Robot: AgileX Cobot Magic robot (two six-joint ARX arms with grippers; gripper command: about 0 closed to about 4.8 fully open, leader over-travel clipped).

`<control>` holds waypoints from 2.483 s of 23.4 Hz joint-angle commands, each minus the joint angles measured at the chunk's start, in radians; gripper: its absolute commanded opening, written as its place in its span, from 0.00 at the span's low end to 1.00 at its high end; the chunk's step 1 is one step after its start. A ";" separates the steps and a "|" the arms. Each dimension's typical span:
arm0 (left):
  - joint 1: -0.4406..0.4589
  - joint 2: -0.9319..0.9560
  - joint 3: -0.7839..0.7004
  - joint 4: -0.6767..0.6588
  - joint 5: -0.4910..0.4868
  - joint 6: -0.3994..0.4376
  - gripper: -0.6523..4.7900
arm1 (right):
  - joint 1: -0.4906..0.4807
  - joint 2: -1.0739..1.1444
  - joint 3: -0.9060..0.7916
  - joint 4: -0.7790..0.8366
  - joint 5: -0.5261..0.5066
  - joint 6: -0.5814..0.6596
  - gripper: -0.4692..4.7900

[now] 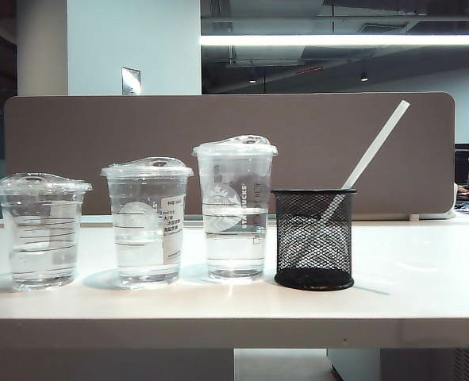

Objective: Pick up the straw and insert it into the medium coffee cup.

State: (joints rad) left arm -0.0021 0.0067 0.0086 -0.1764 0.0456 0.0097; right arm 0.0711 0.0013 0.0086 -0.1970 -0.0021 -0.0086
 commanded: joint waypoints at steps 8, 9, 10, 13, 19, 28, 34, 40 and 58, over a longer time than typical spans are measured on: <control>-0.015 0.000 0.002 -0.006 0.004 0.065 0.12 | 0.000 -0.001 -0.005 0.010 0.000 -0.003 0.09; -0.022 0.000 0.005 -0.006 0.003 0.056 0.12 | 0.000 -0.001 -0.005 0.009 0.000 -0.003 0.09; -0.041 0.001 0.034 -0.035 0.001 0.024 0.12 | 0.000 -0.001 -0.005 0.010 0.000 -0.003 0.09; -0.067 0.037 0.201 -0.185 0.010 -0.060 0.12 | 0.000 -0.001 -0.005 0.009 0.000 -0.003 0.09; -0.082 0.067 0.561 -0.286 0.292 -0.070 0.12 | 0.000 -0.001 -0.005 0.010 0.000 -0.003 0.09; -0.103 0.067 0.714 -0.158 0.378 -0.070 0.12 | 0.000 -0.001 -0.005 0.010 0.000 -0.003 0.09; -0.103 0.066 0.761 -0.364 0.454 -0.137 0.12 | 0.000 -0.001 -0.005 0.010 0.000 -0.003 0.09; -0.103 0.066 0.764 -0.562 0.461 -0.110 0.12 | 0.000 -0.001 -0.005 0.010 0.000 -0.003 0.09; -0.103 0.066 0.853 -0.664 0.446 -0.135 0.12 | 0.000 -0.001 -0.005 0.010 0.000 -0.003 0.09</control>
State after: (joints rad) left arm -0.1047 0.0757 0.8219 -0.8577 0.4927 -0.1112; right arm 0.0711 0.0013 0.0086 -0.1974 -0.0021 -0.0086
